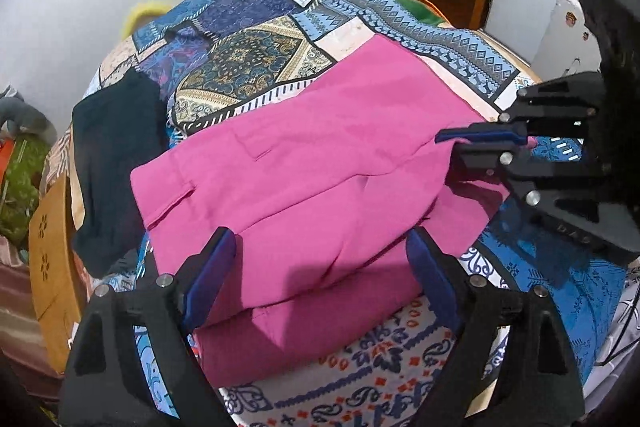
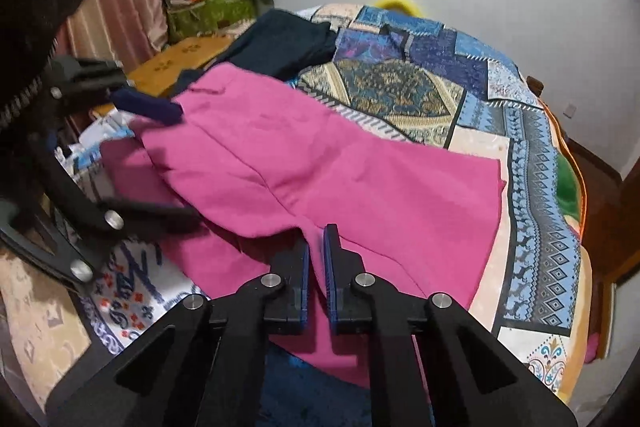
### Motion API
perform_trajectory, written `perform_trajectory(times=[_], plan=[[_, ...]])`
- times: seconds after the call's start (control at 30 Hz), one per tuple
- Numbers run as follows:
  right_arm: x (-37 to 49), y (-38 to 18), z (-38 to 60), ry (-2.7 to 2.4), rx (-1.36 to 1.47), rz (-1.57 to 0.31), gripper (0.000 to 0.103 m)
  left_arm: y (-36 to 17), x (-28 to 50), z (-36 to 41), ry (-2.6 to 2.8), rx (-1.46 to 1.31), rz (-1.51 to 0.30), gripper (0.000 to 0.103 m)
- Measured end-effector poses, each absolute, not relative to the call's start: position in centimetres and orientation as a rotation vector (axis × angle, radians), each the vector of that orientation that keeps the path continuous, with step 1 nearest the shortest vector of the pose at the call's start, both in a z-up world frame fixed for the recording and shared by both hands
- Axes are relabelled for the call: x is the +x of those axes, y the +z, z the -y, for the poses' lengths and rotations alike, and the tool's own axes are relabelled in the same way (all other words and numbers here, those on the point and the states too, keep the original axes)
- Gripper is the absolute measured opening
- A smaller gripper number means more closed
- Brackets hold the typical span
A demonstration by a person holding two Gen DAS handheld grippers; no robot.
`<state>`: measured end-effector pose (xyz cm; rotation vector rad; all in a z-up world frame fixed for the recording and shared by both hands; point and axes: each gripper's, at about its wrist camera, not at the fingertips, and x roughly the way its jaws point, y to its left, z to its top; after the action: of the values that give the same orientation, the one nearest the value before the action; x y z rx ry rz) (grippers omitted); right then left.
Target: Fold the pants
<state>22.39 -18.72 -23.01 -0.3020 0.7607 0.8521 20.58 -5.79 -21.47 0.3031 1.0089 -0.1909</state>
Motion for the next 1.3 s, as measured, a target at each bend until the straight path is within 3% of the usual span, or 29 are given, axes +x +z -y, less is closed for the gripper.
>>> perform_trajectory(times=[0.07,0.13,0.17,0.23,0.33,0.4,0.77,0.97,1.07,1.13,1.3], plan=[[22.4,-22.7,19.0,0.852,-0.283,-0.755,0.004,-21.3,20.5,6.0,-0.193,0.318,-0.990,0.071],[22.3,-22.4,19.4,0.852,-0.267,-0.747,0.004,-21.1,20.3,6.3,-0.201,0.332,-0.984,0.048],[22.2,-22.2,19.6,0.850,-0.262,-0.744,0.004,-21.0,20.2,6.3,-0.210,0.330,-0.979,0.043],[22.2,-22.0,19.9,0.854,-0.249,-0.739,0.004,-20.6,19.9,6.5,-0.227,0.335,-0.966,0.019],[21.9,-21.5,20.1,0.857,-0.247,-0.729,0.003,-19.8,19.2,6.9,-0.244,0.343,-0.941,0.009],[21.6,-21.2,20.2,0.853,-0.248,-0.717,0.003,-19.2,18.8,7.2,-0.257,0.349,-0.928,0.007],[20.0,-21.3,21.2,0.846,-0.254,-0.734,0.003,-19.4,17.6,7.2,-0.324,0.272,-0.973,0.007],[19.8,-23.1,21.2,0.860,-0.227,-0.827,0.008,-20.4,16.6,6.6,-0.337,0.223,-1.015,0.014],[19.5,-23.5,21.4,0.861,-0.206,-0.848,0.009,-19.9,15.8,6.6,-0.328,0.218,-1.009,0.028],[19.5,-23.4,21.6,0.863,-0.200,-0.865,0.009,-19.5,15.4,6.4,-0.322,0.214,-1.003,0.061],[18.9,-22.0,22.2,0.891,-0.163,-0.861,0.021,-18.2,14.6,5.3,-0.289,0.184,-0.970,0.066]])
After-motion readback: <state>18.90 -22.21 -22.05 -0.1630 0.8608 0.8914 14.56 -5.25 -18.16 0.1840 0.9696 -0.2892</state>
